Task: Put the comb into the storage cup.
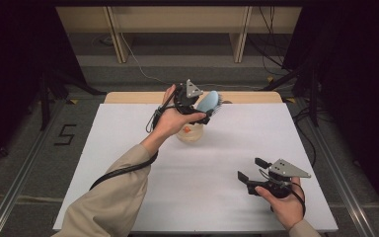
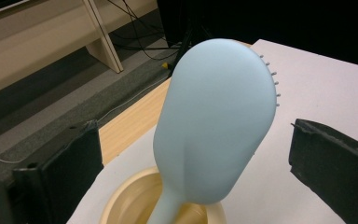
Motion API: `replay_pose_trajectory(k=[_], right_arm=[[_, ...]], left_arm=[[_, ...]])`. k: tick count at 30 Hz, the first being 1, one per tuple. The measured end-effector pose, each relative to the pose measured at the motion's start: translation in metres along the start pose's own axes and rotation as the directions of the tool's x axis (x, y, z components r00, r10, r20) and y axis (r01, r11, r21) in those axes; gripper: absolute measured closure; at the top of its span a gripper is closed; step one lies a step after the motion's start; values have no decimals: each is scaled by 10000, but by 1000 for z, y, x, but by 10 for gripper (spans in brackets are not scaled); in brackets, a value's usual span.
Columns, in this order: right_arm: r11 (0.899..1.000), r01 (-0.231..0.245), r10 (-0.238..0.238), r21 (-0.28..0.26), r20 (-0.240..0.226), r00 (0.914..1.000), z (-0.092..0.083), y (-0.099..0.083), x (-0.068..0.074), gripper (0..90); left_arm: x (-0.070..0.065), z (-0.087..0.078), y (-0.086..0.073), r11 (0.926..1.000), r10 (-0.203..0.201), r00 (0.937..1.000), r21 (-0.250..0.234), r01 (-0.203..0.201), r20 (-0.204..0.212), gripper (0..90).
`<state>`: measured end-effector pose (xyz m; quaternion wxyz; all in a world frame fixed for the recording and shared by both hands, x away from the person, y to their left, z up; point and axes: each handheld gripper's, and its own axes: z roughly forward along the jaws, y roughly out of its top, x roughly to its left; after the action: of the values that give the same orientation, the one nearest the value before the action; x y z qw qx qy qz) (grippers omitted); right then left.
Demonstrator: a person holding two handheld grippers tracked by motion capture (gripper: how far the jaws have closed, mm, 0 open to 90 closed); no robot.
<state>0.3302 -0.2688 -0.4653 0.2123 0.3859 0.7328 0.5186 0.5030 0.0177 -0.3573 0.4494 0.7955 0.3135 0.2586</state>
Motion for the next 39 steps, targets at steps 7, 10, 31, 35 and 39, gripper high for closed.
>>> replay_pose_trajectory(k=[7,10,31,35,39], right_arm=[[10000,-6,6,-14,20,10000,0,0,0,158],[10000,-2,2,-18,19,10000,0,0,0,158],[10000,-44,44,3,82,10000,0,0,1,158],[10000,-33,33,-21,105,9999,0,0,0,158],[10000,-31,31,-17,114,9999,0,0,0,158]], left_arm=[[3,-14,-7,9997,-247,9995,-85,249,207,22],[6,-21,-13,9992,-359,9990,-137,362,257,20],[30,-64,-65,9952,-970,9952,-127,971,92,38],[28,-76,-81,9948,-997,9950,-212,999,113,39],[27,-89,-101,9932,-1103,9939,-381,1105,66,42]])
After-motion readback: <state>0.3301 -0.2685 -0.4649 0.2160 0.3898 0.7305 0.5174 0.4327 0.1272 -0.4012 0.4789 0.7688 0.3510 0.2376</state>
